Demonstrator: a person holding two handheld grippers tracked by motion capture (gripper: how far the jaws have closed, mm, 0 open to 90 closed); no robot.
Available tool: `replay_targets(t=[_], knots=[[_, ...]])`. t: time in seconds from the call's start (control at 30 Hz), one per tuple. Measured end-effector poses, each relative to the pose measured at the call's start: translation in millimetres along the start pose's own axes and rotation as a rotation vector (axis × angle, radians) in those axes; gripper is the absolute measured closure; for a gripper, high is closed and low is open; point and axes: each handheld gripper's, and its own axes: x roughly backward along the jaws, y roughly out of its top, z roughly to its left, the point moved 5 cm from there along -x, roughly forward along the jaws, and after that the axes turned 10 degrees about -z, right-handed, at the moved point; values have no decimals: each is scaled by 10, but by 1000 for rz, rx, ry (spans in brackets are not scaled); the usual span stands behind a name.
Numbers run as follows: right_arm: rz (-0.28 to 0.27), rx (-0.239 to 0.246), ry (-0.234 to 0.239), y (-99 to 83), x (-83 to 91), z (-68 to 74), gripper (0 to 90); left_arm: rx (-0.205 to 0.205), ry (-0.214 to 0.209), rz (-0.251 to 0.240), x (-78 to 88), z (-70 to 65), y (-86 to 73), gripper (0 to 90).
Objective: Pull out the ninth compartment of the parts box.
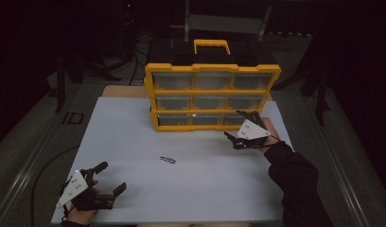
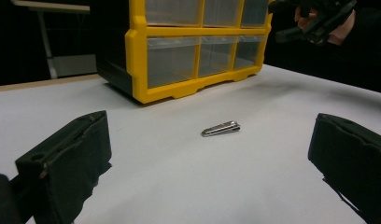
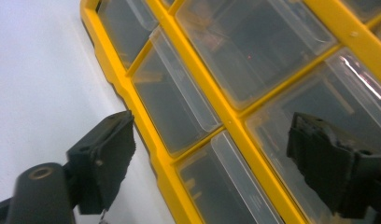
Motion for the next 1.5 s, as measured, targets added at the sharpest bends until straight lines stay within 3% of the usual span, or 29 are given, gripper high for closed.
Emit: replay_targets(t=[0.13,0.27,0.43,0.47,0.5,0.53,0.63,0.73,0.77,0.8,0.83,0.87,0.97,1.07,1.17,1.27,1.33,1.43,1.5], knots=[[15,49,-3,-22,-45,5,276,3,3,0,1,1,-3,1],[36,153,15,-78,-149,11,327,2,-3,-3,5,-12,3,1],[58,226,19,-109,-241,23,362,7,-12,-6,3,-31,10,1],[62,267,15,-158,-295,26,422,8,-13,-7,5,-32,10,1],[62,267,15,-158,-295,26,422,9,-13,-7,6,-31,11,1],[84,312,9,-208,-324,24,447,10,-13,-8,10,-28,11,1],[93,344,-4,-238,-342,8,479,13,-12,-10,18,-20,13,1],[98,430,6,-281,-369,-21,569,17,-10,-11,19,-18,12,0],[98,430,6,-281,-369,-21,569,17,-11,-11,18,-18,12,0],[143,473,54,-337,-402,-24,638,15,-11,-12,19,-18,13,1],[143,519,42,-369,-408,-22,668,15,-11,-12,20,-18,14,1],[129,544,44,-385,-406,-26,668,14,-11,-12,20,-18,15,1],[123,535,46,-380,-396,-47,707,16,-13,-9,18,-19,10,1],[127,632,28,-405,-410,-14,670,18,-19,-6,13,-23,6,1],[139,629,12,-430,-419,31,651,20,-24,1,5,-25,-5,1],[178,593,45,-394,-439,1,658,20,-30,5,-6,-34,-9,1],[194,583,53,-366,-444,-21,745,19,-37,8,-12,-41,-9,1],[213,550,25,-349,-470,-18,753,20,-39,9,-17,-47,-8,1],[224,538,54,-327,-467,-40,755,17,-36,9,-17,-47,-6,1]])
